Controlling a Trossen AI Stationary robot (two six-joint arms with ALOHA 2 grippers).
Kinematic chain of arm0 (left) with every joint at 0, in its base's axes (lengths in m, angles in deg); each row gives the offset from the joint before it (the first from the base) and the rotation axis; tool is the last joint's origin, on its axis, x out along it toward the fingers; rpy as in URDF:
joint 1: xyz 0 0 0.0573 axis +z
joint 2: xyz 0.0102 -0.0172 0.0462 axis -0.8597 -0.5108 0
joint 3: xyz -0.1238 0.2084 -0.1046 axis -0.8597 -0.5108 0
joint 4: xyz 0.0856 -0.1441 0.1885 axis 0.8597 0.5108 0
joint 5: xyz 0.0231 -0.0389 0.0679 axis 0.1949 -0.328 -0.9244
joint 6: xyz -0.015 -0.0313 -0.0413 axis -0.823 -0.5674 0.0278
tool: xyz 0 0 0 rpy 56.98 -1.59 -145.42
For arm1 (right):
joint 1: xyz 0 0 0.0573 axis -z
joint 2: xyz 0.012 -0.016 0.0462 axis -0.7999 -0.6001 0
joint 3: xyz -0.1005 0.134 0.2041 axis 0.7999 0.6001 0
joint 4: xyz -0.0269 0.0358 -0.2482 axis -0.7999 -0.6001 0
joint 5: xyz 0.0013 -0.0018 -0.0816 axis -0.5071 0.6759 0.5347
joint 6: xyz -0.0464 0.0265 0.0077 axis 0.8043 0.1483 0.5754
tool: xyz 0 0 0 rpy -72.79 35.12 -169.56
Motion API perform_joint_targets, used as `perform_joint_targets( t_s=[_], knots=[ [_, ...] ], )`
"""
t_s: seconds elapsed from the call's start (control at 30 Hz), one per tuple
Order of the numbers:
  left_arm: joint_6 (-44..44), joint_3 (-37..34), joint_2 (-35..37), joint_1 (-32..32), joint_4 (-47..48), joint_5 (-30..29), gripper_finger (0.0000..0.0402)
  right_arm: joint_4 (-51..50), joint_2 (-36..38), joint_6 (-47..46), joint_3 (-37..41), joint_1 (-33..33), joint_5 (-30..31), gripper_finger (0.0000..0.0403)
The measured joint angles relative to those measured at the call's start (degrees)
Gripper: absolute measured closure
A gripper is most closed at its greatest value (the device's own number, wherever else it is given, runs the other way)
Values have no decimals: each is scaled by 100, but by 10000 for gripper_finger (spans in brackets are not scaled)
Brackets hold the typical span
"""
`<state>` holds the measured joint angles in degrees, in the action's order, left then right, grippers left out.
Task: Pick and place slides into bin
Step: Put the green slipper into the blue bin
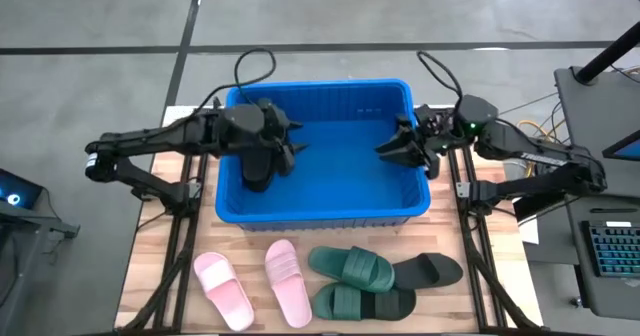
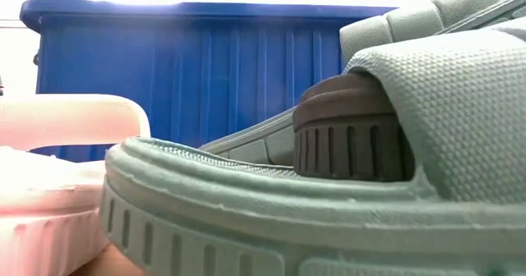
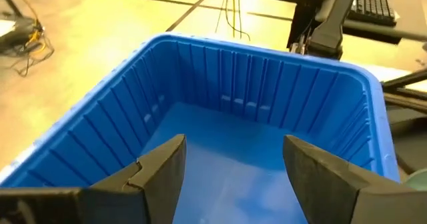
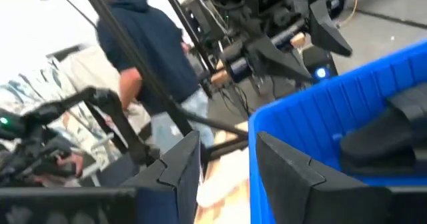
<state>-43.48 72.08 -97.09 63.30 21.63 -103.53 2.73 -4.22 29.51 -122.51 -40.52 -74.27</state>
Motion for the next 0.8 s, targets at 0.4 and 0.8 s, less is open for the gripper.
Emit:
perform_joint_targets(
  t_s=[0.4,0.8],
  knots=[
    [-1083,5,-112,-1243,6,-807,169,-975,898,-162,320,-324,-175,266],
    [-1464,9,-88,-2416,762,-1011,169,-1917,971,-1976,324,-2769,1922,266]
  ],
)
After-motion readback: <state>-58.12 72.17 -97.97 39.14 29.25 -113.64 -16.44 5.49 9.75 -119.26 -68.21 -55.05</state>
